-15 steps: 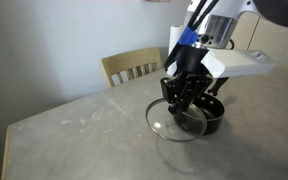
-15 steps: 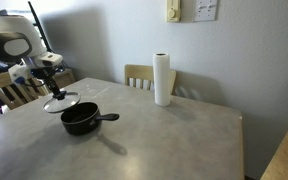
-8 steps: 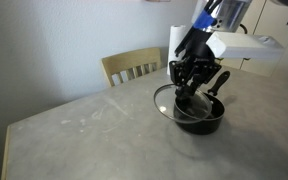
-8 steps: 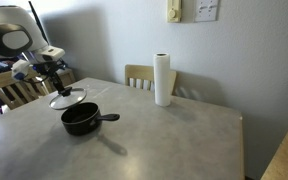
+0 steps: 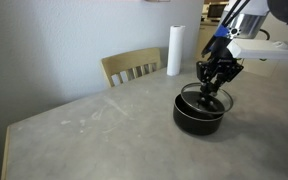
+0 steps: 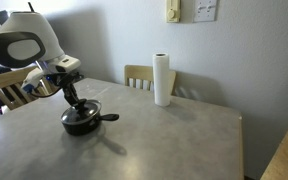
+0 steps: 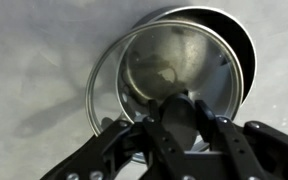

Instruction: Cover the pot with the lid on the table

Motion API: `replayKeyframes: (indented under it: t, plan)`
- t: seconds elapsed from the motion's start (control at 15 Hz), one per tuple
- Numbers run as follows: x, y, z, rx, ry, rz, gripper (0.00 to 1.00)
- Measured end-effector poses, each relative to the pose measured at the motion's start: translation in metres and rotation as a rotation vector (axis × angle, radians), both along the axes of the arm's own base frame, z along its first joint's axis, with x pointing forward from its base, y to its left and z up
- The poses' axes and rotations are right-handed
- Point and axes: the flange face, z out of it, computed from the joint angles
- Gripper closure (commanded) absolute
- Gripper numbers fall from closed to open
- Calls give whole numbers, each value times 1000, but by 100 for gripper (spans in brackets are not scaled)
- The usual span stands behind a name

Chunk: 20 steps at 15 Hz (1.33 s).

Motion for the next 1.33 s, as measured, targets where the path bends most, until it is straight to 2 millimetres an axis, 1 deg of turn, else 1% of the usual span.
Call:
replayKeyframes:
  t: [0.13,0.4,0.53,0.93,1.33]
  plan:
    - [-3,6,-2,3,5,9,86]
    - [-6,23,1,6,0,41,86]
    - [-6,26,1,7,0,48,86]
    - [-6,18,-8,61,18,39,86]
    - [0,11,-8,99,9,50,86]
